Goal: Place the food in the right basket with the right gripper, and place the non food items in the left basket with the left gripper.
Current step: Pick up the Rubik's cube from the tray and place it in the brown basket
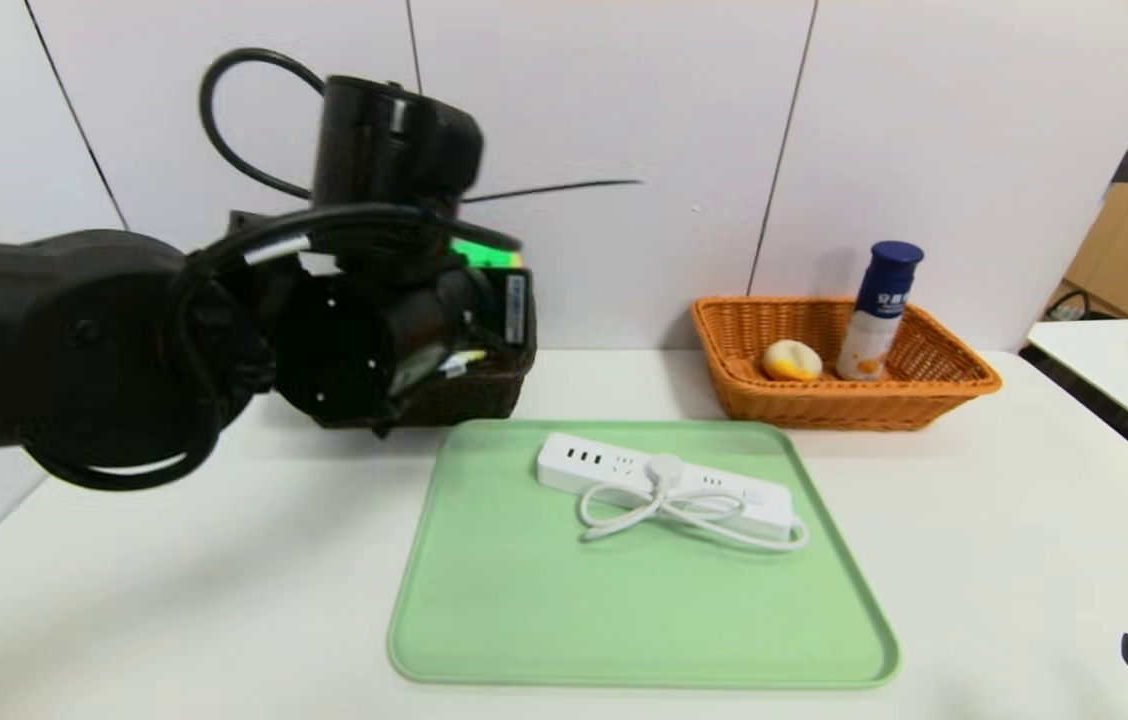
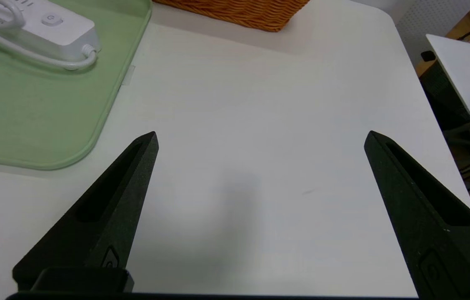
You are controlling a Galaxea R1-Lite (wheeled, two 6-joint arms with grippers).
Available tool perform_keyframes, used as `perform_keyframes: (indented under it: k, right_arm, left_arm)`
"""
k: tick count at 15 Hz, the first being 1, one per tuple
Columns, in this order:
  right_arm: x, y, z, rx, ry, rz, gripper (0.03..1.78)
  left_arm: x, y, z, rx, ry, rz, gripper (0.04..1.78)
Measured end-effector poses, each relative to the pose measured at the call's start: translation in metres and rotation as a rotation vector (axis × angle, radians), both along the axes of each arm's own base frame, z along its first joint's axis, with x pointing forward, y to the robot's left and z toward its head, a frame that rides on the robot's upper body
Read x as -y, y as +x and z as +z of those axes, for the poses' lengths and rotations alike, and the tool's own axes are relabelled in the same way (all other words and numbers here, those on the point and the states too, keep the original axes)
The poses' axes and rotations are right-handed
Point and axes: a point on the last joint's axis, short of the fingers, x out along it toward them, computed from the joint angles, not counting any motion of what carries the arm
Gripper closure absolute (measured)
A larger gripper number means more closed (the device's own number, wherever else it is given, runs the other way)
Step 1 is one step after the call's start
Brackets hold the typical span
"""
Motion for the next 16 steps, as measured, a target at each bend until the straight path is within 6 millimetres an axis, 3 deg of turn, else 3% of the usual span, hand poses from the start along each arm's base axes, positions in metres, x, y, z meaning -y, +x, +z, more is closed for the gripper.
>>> perform_keyframes:
  k: [2,5,12,16]
  right_arm:
    - [0.000,-0.001,-0.003,-0.012,0.001,0.012,0.10]
    - [0.000,-0.001,-0.006,-0.018,0.001,0.012,0.10]
    - [0.000,-0.002,-0.008,-0.024,0.001,0.010,0.10]
    - [0.000,-0.002,-0.009,-0.027,0.002,0.008,0.10]
  left_arm:
    - [-0.024,0.023,0.007,0.071,0.004,0.011,0.86]
    - [-0.047,0.055,-0.005,0.076,0.037,0.038,0.86]
    - [-0.077,0.128,-0.066,0.071,0.128,0.082,0.86]
    - [-0.081,0.147,-0.097,0.029,0.162,0.094,0.86]
